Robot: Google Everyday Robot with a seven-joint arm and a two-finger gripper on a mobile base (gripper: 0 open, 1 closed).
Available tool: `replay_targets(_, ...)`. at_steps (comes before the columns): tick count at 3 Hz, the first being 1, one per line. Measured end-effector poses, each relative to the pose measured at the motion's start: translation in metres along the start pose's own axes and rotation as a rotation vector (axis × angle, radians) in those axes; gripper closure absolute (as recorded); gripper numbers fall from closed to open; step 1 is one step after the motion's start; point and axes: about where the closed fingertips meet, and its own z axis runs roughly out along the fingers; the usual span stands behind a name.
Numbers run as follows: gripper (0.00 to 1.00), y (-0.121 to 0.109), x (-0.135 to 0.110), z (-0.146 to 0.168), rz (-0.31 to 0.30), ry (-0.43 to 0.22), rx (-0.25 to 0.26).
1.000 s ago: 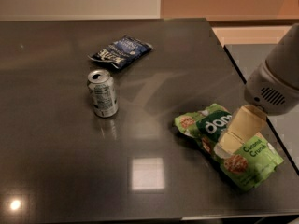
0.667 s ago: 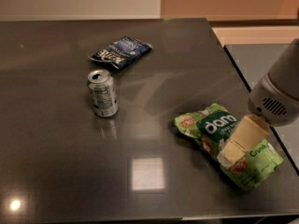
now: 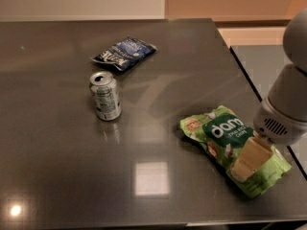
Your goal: Move green rice chip bag near 7up can
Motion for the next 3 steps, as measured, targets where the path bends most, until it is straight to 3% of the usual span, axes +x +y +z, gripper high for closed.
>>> replay_targets(1, 0.53, 0.002, -0.002, 0.004, -0.014, 0.046, 0.035)
replay_targets(3, 0.98, 0.014, -0.058, -0.045, -0.161, 0.045, 0.205)
